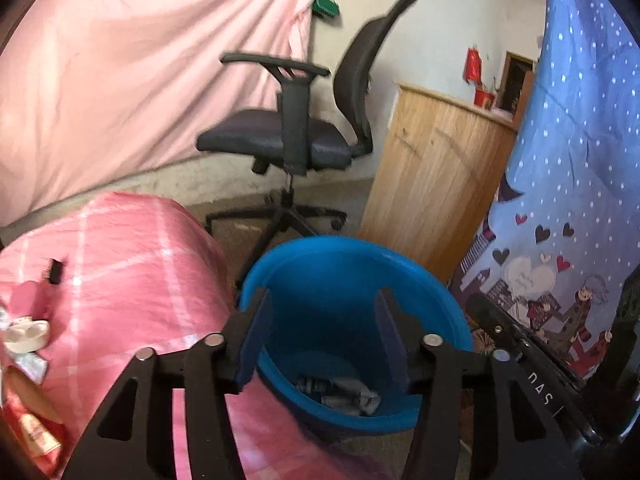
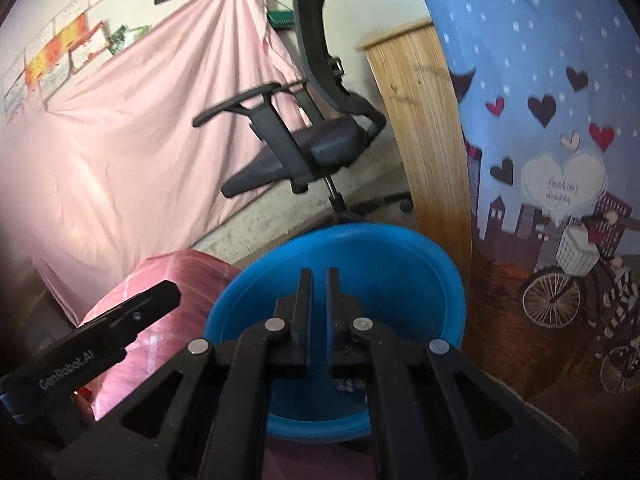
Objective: Collect trash
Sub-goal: 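Move both tools back over the table toward the remaining trash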
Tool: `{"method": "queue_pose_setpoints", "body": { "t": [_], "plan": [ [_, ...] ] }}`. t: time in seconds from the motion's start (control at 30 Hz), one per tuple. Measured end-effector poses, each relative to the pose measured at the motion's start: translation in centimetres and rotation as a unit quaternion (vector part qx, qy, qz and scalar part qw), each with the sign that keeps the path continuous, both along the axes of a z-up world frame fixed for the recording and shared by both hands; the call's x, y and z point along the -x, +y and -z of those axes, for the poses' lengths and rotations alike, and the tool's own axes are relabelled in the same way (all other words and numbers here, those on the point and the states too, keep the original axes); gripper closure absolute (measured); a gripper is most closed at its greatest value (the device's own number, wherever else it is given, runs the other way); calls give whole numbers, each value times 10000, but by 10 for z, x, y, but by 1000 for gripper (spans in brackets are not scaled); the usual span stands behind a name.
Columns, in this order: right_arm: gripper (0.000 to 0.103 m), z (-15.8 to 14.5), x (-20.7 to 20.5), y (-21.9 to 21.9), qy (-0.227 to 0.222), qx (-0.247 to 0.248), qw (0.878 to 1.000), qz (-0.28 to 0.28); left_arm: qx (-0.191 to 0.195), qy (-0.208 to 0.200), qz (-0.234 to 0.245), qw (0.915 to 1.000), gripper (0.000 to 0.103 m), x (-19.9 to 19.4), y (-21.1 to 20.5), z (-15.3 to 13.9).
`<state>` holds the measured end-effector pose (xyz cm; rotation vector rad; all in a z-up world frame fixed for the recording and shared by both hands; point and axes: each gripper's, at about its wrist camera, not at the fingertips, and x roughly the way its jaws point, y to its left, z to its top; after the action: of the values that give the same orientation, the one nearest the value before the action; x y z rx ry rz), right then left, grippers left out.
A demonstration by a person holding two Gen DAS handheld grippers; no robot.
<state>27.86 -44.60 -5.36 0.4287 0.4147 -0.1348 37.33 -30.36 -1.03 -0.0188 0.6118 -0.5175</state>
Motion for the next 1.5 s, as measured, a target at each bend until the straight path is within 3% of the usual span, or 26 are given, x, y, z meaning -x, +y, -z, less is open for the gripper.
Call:
{"method": "queue_pose_setpoints", "body": {
  "t": [0.17,0.23,0.37,0.5,0.6,0.73,1.17,1.3,1.5],
  "plan": [
    [63,-18,17,12,-423,259,9988,-20,159,-482,-369,9980,44,23,23,-17],
    [50,-27,23,20,-588,376,9975,-54,227,-667,-553,9960,41,33,37,-23],
    [35,-42,32,37,-833,480,9952,-169,300,-945,-928,9907,26,52,65,-33],
    [16,-57,41,58,-1091,585,9918,-303,286,-1176,-1223,9851,24,70,95,-39],
    [0,-68,46,73,-1248,628,9892,-443,254,-1294,-1533,9793,2,83,118,-42],
    [0,-76,54,95,-1499,667,9842,-664,387,-1481,-1863,9705,2,103,151,-42],
    [0,-85,77,170,-2139,1029,9623,-1328,171,-1802,-2778,9434,2,165,237,-29],
    [0,-82,75,195,-2118,1183,9574,-1564,4,-1891,-2975,9358,2,182,260,-18],
    [0,-65,62,226,-1773,1329,9547,-1984,-78,-1677,-3177,9332,2,190,286,4]
  ]
}}
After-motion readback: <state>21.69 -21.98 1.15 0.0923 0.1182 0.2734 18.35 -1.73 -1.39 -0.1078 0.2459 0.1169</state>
